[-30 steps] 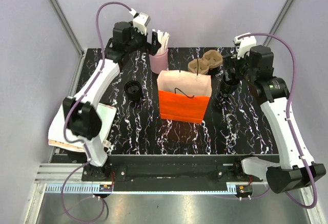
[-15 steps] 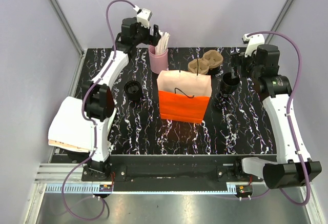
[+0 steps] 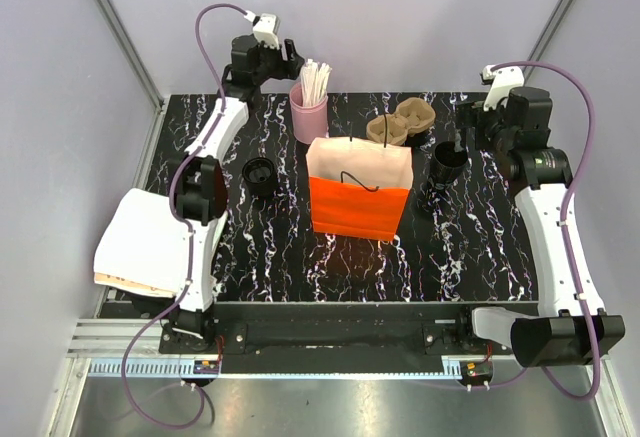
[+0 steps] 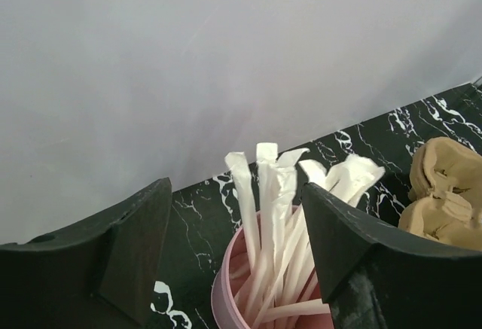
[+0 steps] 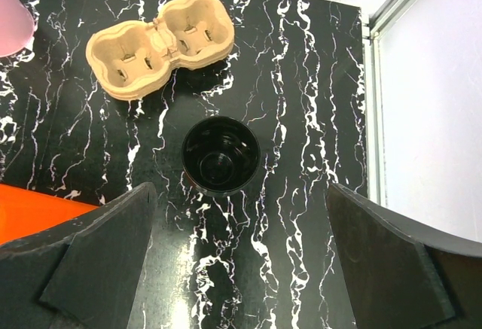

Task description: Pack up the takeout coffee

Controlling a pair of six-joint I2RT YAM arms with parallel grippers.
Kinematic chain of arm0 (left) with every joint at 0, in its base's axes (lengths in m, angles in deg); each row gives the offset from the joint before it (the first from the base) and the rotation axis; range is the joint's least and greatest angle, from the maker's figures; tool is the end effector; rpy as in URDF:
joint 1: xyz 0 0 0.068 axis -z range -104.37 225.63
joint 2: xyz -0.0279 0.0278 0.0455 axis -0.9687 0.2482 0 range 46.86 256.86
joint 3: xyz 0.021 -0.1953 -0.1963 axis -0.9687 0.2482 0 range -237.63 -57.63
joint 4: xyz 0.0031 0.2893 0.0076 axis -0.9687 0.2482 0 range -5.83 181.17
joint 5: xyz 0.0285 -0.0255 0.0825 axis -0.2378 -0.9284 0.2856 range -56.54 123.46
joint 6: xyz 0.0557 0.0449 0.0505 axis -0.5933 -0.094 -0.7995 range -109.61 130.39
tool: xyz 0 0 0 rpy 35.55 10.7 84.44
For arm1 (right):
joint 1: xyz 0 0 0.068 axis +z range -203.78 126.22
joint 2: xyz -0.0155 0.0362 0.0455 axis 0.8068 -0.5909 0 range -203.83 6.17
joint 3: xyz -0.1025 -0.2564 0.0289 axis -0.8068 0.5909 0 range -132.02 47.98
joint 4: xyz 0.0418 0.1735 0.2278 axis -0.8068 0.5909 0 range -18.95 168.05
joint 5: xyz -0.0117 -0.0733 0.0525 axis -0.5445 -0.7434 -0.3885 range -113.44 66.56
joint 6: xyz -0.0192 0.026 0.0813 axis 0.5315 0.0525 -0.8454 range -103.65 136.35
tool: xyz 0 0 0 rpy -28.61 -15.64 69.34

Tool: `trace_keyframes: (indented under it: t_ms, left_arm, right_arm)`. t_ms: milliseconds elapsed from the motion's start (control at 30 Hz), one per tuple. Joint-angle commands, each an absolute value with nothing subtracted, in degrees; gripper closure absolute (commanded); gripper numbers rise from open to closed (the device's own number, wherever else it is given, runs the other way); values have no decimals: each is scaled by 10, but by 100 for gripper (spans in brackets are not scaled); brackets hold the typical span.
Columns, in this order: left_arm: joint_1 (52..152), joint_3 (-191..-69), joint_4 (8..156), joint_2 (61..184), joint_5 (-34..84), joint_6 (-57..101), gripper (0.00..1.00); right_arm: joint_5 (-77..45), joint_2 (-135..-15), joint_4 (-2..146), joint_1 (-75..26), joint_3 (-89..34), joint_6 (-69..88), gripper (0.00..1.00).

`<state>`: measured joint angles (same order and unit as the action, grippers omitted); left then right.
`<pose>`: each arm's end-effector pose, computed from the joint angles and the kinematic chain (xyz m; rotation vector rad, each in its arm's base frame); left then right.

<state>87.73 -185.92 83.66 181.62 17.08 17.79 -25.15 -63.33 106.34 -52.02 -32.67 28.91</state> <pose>0.6181 -0.1549 0.3177 0.2868 1.6702 -0.4949 0.3219 0.0076 0.4154 -0.2295 1.9818 -0.1512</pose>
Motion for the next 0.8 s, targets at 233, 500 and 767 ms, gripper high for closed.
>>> trace_keyframes:
  t_ms: [233, 500, 767]
  left_arm:
    - [874, -1925, 776, 1862, 142, 223, 33]
    - [874, -1940, 766, 1885, 154, 226, 39]
    - [873, -1968, 750, 1911, 176, 226, 41]
  right_arm:
    - [-217, -622, 1036, -551, -313, 270, 0]
    - [-198, -619, 1034, -564, -310, 261, 0]
    - [-178, -614, 1034, -580, -308, 252, 0]
